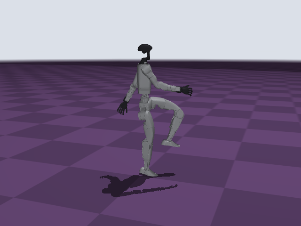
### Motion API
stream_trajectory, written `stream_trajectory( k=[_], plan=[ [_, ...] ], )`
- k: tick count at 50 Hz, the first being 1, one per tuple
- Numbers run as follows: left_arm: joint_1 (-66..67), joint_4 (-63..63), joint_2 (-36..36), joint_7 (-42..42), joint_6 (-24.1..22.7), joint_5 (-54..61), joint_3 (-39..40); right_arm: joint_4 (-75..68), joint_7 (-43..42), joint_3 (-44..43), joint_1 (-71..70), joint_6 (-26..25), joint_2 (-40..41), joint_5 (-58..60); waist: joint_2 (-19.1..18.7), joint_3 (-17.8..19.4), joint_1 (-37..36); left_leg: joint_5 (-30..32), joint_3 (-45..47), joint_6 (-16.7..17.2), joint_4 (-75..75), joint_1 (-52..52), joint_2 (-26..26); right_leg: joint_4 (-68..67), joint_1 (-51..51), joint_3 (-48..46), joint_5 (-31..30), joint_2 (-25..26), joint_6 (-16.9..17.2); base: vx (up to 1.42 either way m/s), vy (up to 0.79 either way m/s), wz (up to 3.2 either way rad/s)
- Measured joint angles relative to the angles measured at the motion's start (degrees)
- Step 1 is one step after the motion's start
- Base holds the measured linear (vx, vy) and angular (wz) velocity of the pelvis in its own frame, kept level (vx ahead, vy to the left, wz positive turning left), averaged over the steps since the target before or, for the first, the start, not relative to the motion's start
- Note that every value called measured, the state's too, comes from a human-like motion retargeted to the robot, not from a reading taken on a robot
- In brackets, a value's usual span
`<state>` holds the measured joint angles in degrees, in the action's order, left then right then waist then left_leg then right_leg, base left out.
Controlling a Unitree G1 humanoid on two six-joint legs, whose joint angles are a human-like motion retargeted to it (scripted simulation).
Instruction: In place motions
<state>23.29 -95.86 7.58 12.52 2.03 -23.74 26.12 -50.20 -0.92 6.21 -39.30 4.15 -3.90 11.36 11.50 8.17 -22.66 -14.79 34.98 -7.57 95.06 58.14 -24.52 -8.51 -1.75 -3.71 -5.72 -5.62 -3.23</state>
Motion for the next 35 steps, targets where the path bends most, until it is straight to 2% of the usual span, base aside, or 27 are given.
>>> stream_trajectory(
  k=[3,6,11,12,13,15,17,18,20,22,23,25,27,29,30,32,35],
  plan=[
    [-1.52,1.46,0.94,-0.88,-0.39,1.34,-0.05,-1.6,-1.44,0.55,2.06,0.87,0.94,0.07,-2.53,-2.43,3.18,2.9,-4.71,5.35,-3.74,-7.92,1.33,2.26,2.05,-3.13,-0.03,2.52,0.13,0.08,0.02,0.66],
    [-3.62,2.72,1.34,-1.78,-0.56,2.85,-0.46,-3.66,-0.94,1.76,6.35,0.91,1.82,-1.55,-3.71,-5.02,7.16,7.02,-7.24,9.88,-14.37,-19.05,6.06,3.74,3.75,-5.69,0.81,2.59,1.45,0.14,0.08,0.74],
    [-8.75,3.97,0.79,-2.29,-1.06,3.78,-1.99,-6.14,1.03,5.06,17.18,1.27,1.53,1.15,-5.04,-9.18,15.76,11.04,-12.92,11.63,-45.71,-38.12,21.81,4.86,6.18,-9.34,3.64,1.65,3.91,0.16,0.14,0.67],
    [-10.0,4.02,0.77,-2.5,-0.99,3.54,-2.65,-6.74,1.19,5.72,20.07,1.37,1.16,2.3,-5.5,-9.96,17.3,10.3,-13.97,12.33,-53.31,-42.21,24.35,4.57,6.48,-9.98,4.39,1.91,4.07,0.31,0.21,0.64],
    [-11.46,3.97,0.86,-2.84,-0.89,3.16,-3.63,-7.52,1.14,6.26,23.18,1.38,0.68,3.36,-6.09,-10.56,18.43,6.55,-14.71,13.37,-61.38,-46.57,26.48,3.93,6.65,-10.38,5.2,2.43,4.11,0.3,0.2,0.63],
    [-15.07,3.72,1.25,-3.58,-0.64,2.38,-6.38,-10.04,1.39,6.2,29.36,1.29,-0.54,4.94,-6.69,-11.38,19.92,-3.73,-7.59,11.58,-73.22,-55.47,27.39,1.81,6.72,-11.66,7.04,2.91,4.05,0.23,0.16,0.82],
    [-19.41,4.0,1.51,-3.38,-0.72,1.42,-9.79,-14.84,2.6,3.86,34.8,0.77,-2.04,6.48,-7.67,-12.24,23.22,-6.23,-5.62,8.06,-80.9,-59.07,26.95,-1.53,6.32,-15.13,6.95,3.65,3.73,0.17,0.19,1.58],
    [-21.74,4.55,1.46,-2.51,-0.78,1.14,-11.79,-18.1,3.3,2.18,37.27,0.31,-2.63,7.54,-8.61,-12.97,25.29,-5.37,-10.13,7.75,-82.57,-58.47,27.3,-4.19,5.3,-17.39,4.45,4.38,3.21,0.11,0.16,1.53],
    [-27.13,7.86,0.75,0.06,-0.48,1.67,-15.33,-25.35,3.95,-1.52,41.1,-1.37,-3.14,8.85,-10.46,-12.63,26.02,-4.04,-14.06,7.44,-83.13,-56.19,25.43,-15.06,-0.92,-19.78,-7.64,3.72,2.48,-0.01,0.17,0.7],
    [-32.09,15.29,-0.9,0.45,-1.69,4.1,-18.37,-31.39,3.66,-4.86,43.98,-2.13,-4.22,5.9,-11.44,-8.72,25.27,-4.5,-13.71,6.25,-84.58,-58.22,24.71,-29.5,-9.52,-18.39,-18.76,1.5,-0.58,-0.23,0.22,0.01],
    [-34.63,19.74,-1.47,0.74,-2.57,5.91,-19.52,-34.08,3.93,-6.31,45.06,-2.08,-5.21,3.96,-11.6,-6.53,25.57,-4.41,-13.71,5.79,-85.51,-59.52,24.97,-37.21,-14.77,-15.37,-19.29,2.06,-2.47,-0.28,0.24,-0.05],
    [-40.94,27.57,-1.18,1.25,-3.32,10.57,-21.35,-38.04,4.85,-8.69,47.2,-3.04,-7.08,1.66,-12.71,-3.7,27.39,-4.08,-13.34,4.87,-86.5,-60.19,24.83,-52.91,-24.81,-15.86,-15.35,-0.79,-5.46,-0.24,0.27,0.25],
    [-45.99,34.08,-0.02,0.4,-3.76,12.86,-19.5,-41.38,4.74,-10.43,49.3,-4.47,-8.31,2.22,-14.29,-1.79,35.66,-3.79,-16.58,3.38,-85.5,-59.22,24.13,-66.03,-35.11,-17.87,-11.9,-4.97,-5.68,-0.1,0.23,1.55],
    [-49.93,38.82,0.87,-1.19,-4.53,14.61,-17.2,-44.74,4.06,-11.48,51.74,-5.13,-10.19,2.49,-15.43,-0.81,42.69,-3.28,-16.77,2.06,-84.76,-58.58,23.1,-74.73,-44.94,-18.25,-8.58,-6.58,-4.98,0.02,0.2,1.56],
    [-51.89,40.84,1.42,-1.96,-4.79,16.15,-17.03,-46.3,3.86,-12.15,52.92,-5.31,-11.26,2.1,-16.17,-0.39,45.41,-2.95,-16.27,1.4,-84.57,-58.27,22.4,-77.96,-49.76,-19.0,-7.16,-6.92,-5.0,0.02,0.18,1.14],
    [-55.22,43.9,1.93,-3.31,-4.89,19.95,-17.64,-47.2,4.08,-14.05,55.86,-6.26,-12.61,0.66,-16.83,1.17,47.52,-1.69,-14.83,0.93,-84.94,-58.9,20.74,-80.31,-57.55,-19.44,-5.94,-4.57,-4.39,0.0,0.09,0.67],
    [-58.64,45.99,1.72,-4.68,-5.51,24.13,-17.2,-47.2,3.33,-17.32,59.58,-8.03,-13.56,-0.65,-16.87,2.44,50.4,-1.08,-13.94,0.03,-85.92,-60.79,20.3,-80.38,-63.06,-21.29,-3.33,-3.36,-4.26,0.07,-0.01,0.42]
  ],
)
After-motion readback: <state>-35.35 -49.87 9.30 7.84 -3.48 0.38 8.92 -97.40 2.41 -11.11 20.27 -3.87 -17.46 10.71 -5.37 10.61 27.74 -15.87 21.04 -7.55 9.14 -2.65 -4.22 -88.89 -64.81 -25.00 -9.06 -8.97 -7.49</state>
